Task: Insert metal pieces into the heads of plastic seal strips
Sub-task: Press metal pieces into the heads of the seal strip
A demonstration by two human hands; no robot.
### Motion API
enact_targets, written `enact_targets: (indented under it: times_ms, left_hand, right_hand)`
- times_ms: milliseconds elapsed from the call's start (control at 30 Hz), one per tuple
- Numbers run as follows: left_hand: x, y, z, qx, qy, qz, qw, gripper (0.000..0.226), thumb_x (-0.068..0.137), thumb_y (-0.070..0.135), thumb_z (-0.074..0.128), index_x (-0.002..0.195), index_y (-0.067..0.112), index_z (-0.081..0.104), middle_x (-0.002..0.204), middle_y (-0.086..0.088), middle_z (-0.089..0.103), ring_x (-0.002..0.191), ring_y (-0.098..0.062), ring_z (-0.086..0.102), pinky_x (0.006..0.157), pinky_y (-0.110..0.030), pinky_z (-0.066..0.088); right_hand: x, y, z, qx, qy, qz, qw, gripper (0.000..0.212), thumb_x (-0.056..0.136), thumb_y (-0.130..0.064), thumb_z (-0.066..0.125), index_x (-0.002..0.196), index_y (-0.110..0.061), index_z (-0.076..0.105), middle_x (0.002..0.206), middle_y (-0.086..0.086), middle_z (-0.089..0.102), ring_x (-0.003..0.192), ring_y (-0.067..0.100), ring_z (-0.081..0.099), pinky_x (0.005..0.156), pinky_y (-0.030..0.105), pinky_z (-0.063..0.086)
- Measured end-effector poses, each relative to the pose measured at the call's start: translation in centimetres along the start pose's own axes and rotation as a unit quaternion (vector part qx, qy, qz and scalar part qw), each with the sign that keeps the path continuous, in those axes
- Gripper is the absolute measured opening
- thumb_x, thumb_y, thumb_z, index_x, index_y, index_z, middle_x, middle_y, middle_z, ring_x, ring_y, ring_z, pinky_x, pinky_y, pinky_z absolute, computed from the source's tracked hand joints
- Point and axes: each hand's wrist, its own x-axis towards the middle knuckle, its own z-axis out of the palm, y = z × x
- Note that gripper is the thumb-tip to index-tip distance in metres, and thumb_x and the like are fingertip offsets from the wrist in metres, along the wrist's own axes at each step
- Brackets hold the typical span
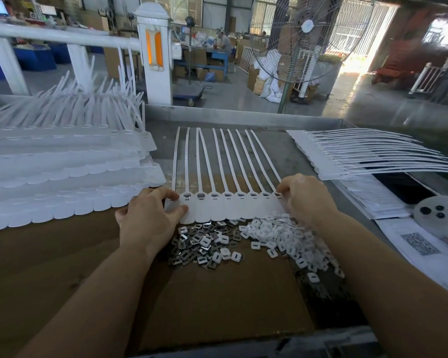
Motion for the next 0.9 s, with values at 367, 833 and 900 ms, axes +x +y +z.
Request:
enact_targets:
  times_ms: [367,833,900]
  left_hand:
    - [0.0,0.2,0.1,-0.004,0.008,0.003,1.000,0.024,0.083,0.045,0.064,0.104,0.034,0.061,0.114,0.005,0.054,0.111,-0.020,0.049,0.098,-0.047,0.025]
    - [0.0,-0.1,0.0,-0.005,0.007,0.002,1.000,0.023,0.084,0.045,0.063,0.104,0.034,0.061,0.111,0.006,0.051,0.110,-0.020,0.049,0.098,-0.046,0.024]
    - [0.0,-0.1,0.0,-0.006,0.007,0.003,1.000,0.023,0.084,0.045,0.063,0.104,0.034,0.061,0.107,0.008,0.049,0.110,-0.020,0.049,0.097,-0.046,0.024]
  right_hand:
    - [-1.1,-2.1,-0.2,0.037,0.013,-0.040,0.998,0.023,0.090,-0.008,0.053,0.108,-0.017,0.066,0.108,0.003,0.061,0.096,0.019,0.056,0.086,0.034,0.048]
    - [-4.4,-7.7,0.2,0.094,-0.097,-0.199,0.971,0.025,0.091,-0.017,0.056,0.112,-0.026,0.066,0.111,-0.005,0.062,0.102,0.013,0.055,0.091,0.027,0.044]
    - [-4.5,-7.7,0.3,0.090,-0.096,-0.201,0.971,0.024,0.091,-0.020,0.057,0.113,-0.026,0.065,0.111,-0.005,0.063,0.102,0.013,0.055,0.092,0.028,0.044]
